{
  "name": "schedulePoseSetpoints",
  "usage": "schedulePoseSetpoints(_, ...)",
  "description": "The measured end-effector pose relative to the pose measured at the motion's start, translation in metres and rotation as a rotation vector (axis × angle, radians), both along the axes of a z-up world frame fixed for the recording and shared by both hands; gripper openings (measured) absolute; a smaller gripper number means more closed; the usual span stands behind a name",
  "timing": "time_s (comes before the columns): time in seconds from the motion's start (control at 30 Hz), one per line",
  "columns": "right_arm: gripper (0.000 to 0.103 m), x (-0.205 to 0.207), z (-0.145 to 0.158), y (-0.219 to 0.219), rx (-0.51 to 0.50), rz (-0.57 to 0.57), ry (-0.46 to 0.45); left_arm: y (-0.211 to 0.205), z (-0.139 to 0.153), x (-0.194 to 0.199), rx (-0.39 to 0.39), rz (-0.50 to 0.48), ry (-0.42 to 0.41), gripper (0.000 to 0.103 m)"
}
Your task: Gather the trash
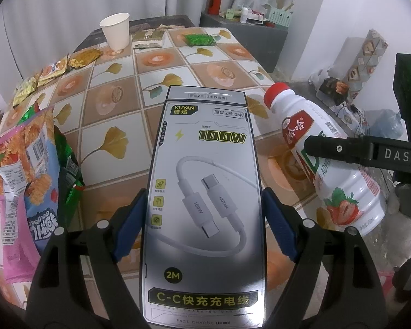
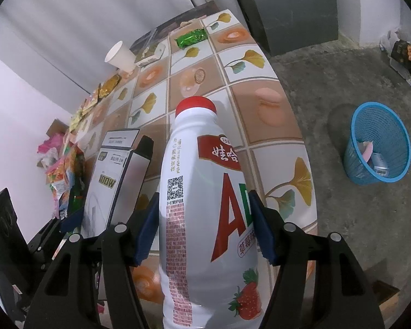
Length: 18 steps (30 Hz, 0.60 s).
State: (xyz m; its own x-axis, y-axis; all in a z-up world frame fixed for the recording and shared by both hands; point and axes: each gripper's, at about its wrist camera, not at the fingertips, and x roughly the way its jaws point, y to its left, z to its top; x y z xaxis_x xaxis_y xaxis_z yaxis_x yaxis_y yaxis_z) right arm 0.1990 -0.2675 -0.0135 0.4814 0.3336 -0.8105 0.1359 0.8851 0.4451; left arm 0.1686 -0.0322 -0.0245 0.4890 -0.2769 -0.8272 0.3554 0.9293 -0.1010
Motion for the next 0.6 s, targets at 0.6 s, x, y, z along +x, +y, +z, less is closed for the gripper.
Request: schedulePoseSetpoints(0.6,0.061,-0.032,0.008,-0.015,0.038,-0.074,-0.057,-0.014,0.018,-0.011,-0.018,-0.072,-0.046,0.078)
